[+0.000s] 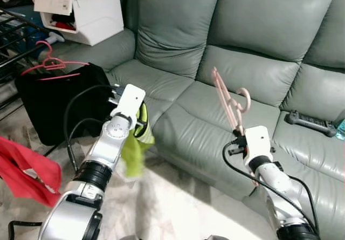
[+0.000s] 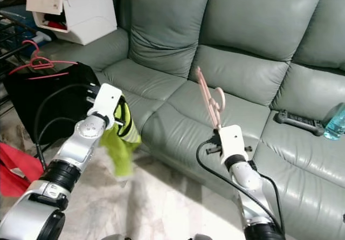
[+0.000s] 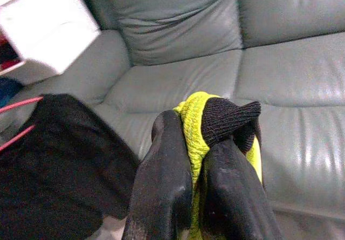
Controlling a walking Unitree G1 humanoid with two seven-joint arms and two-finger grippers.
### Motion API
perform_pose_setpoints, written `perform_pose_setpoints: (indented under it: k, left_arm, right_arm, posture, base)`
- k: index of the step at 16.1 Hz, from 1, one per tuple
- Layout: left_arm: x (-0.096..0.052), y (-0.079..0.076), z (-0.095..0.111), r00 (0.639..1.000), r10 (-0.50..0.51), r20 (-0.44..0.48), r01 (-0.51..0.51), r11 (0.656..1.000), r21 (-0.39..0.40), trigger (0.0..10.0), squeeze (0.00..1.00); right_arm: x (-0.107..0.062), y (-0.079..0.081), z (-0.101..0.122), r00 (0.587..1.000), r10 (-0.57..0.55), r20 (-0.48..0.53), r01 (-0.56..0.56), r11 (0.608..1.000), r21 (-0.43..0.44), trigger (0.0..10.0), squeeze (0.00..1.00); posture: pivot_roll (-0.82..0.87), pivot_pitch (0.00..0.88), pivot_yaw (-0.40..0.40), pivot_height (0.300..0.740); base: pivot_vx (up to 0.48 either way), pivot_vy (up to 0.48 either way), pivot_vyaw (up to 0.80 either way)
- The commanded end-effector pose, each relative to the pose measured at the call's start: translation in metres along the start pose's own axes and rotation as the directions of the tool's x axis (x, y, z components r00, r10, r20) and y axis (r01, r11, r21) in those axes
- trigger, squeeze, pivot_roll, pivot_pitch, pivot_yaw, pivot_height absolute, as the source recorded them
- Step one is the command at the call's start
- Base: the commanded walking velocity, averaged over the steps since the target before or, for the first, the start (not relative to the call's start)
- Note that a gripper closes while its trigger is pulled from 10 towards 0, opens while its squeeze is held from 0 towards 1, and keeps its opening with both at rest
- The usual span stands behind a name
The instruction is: Hang hanger
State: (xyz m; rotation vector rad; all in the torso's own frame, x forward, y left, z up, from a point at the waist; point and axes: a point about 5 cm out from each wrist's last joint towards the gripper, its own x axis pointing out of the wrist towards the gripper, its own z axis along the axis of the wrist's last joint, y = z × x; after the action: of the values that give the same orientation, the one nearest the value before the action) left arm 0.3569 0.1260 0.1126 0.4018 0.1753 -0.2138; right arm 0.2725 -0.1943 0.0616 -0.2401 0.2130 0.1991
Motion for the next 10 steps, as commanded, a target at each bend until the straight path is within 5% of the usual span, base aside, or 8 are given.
perform_pose_setpoints:
  k: [1, 6, 10]
  left_arm:
    - [0.003, 0.002, 0.011, 0.999, -0.014, 0.046, 0.011, 0.998, 0.070, 10.0, 0.00]
    - [0.009, -0.001, -0.005, 1.000, -0.030, -0.003, 0.031, 0.987, 0.156, 10.0, 0.00]
    - [0.009, 0.018, -0.018, 0.991, 0.126, -0.050, -0.112, 0.968, 0.223, 10.0, 0.00]
  right_arm:
    - [0.000, 0.011, 0.004, 0.992, 0.125, -0.015, -0.125, 0.992, -0.001, 10.0, 0.00]
    - [-0.013, 0.028, 0.006, 0.902, 0.422, -0.087, -0.424, 0.906, 0.001, 10.0, 0.00]
    - [-0.025, 0.027, 0.007, 0.827, 0.541, -0.153, -0.547, 0.837, 0.000, 10.0, 0.00]
  posture:
    - [-0.07, 0.000, 0.067, 0.740]
    - [-0.08, 0.000, 0.069, 0.740]
    - [-0.09, 0.000, 0.061, 0.740]
  base:
    - [0.000, 0.000, 0.00]
    - [0.000, 0.000, 0.00]
    - [0.000, 0.000, 0.00]
